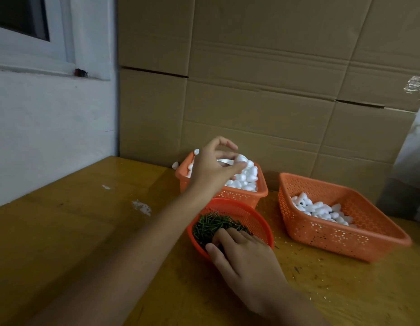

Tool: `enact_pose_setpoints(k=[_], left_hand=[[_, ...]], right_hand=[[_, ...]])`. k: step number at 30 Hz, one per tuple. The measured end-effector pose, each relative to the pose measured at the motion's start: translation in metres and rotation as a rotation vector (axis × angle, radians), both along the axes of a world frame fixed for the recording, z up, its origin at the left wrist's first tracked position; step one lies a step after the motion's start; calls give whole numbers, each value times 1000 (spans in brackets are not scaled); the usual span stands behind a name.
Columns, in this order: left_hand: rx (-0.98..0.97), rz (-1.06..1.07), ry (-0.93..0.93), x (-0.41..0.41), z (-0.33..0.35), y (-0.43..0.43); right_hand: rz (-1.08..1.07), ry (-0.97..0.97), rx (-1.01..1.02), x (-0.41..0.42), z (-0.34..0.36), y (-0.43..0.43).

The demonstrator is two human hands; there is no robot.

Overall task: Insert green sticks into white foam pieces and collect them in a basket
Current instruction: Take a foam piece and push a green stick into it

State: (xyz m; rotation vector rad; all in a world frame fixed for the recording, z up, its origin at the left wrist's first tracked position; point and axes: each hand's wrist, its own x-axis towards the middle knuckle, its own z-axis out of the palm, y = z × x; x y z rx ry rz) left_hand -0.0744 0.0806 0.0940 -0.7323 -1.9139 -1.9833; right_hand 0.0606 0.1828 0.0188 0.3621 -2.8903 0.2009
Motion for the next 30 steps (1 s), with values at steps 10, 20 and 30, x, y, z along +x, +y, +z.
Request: enact_pose_setpoints(k=[10, 20, 30], left_hand=[[-123, -142, -96, 33, -52, -30], [-99, -194, -138, 40, -57, -39], [-134, -149, -132, 37, -59, -40]], right_hand=[[121, -13, -354, -17, 10, 20], [20, 85, -567, -20, 11, 35], [0, 432, -581, -16, -2, 28]])
